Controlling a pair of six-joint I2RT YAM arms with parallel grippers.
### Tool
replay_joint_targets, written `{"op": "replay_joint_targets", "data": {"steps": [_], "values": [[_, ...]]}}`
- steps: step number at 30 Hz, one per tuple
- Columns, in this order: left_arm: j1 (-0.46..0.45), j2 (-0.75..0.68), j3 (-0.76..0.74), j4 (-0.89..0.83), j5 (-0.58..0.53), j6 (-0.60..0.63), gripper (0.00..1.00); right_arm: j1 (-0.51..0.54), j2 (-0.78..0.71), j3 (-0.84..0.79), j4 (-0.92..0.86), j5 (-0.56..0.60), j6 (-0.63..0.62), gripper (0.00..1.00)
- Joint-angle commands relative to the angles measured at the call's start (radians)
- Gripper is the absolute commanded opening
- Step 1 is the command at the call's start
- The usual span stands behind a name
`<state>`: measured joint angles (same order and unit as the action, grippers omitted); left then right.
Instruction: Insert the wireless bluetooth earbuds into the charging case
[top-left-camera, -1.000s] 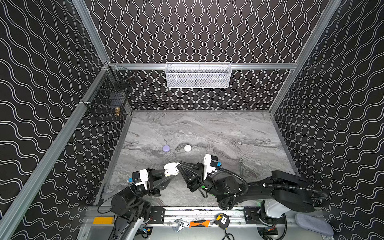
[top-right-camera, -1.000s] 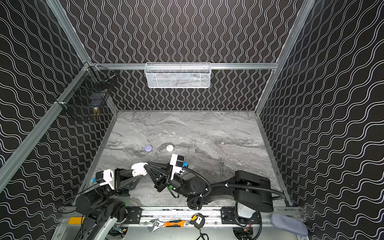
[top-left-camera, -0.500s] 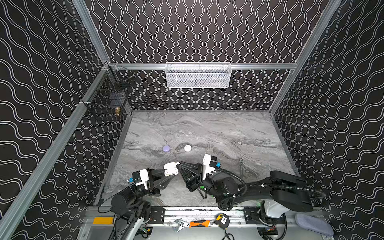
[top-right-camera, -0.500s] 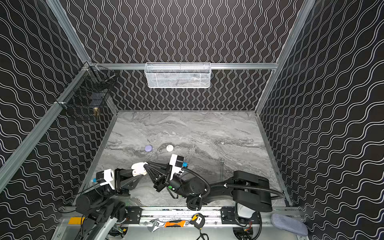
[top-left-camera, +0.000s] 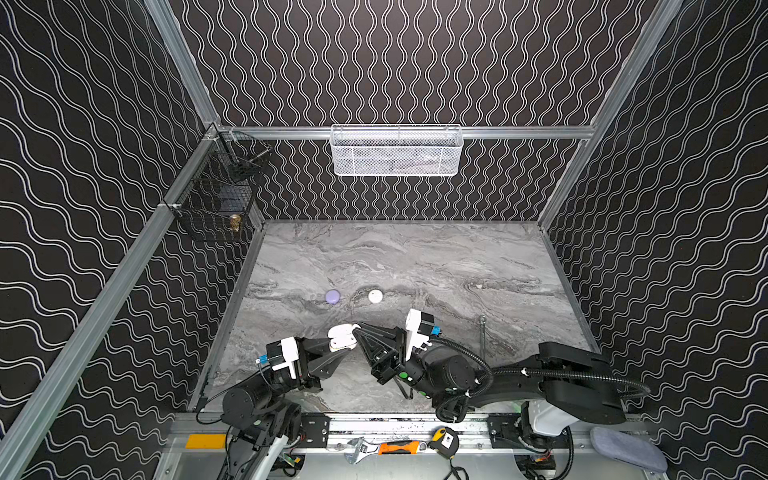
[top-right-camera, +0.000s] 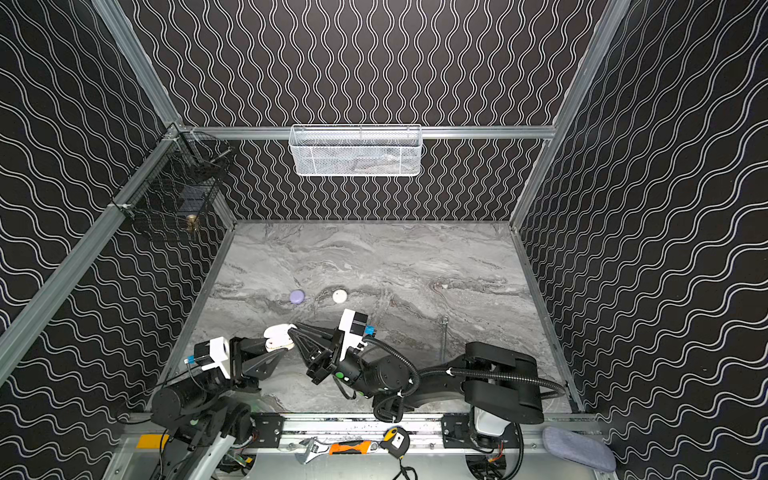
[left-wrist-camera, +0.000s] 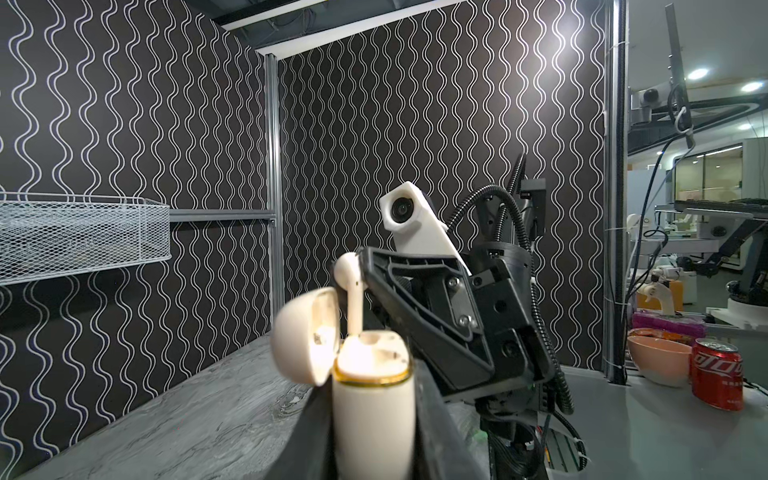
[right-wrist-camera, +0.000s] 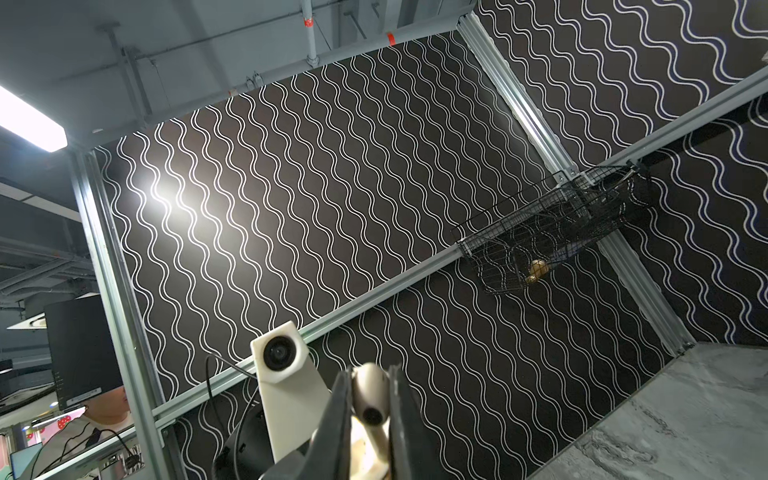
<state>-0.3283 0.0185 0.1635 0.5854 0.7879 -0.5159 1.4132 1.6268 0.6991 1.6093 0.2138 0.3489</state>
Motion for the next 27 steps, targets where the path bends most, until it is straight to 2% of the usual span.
{"op": "replay_joint_targets", "data": {"steps": [1, 9, 15, 27], "values": [[0.000, 0.007, 0.007, 0.071, -0.052, 0.020, 0.00, 0.014, 0.014, -0.009, 0.068, -0.119, 0.011, 0.00], [0.000, -0.007, 0.019, 0.062, -0.042, 0.019, 0.00, 0.016, 0.018, -0.014, 0.068, -0.091, -0.003, 0.00], [0.000, -0.004, -0.004, 0.151, -0.018, -0.013, 0.00, 0.016, -0.009, -0.047, 0.078, -0.026, -0.022, 0.00], [0.000, -0.005, -0.028, 0.254, -0.009, -0.037, 0.00, 0.017, -0.021, -0.059, 0.109, -0.001, -0.014, 0.00]]}}
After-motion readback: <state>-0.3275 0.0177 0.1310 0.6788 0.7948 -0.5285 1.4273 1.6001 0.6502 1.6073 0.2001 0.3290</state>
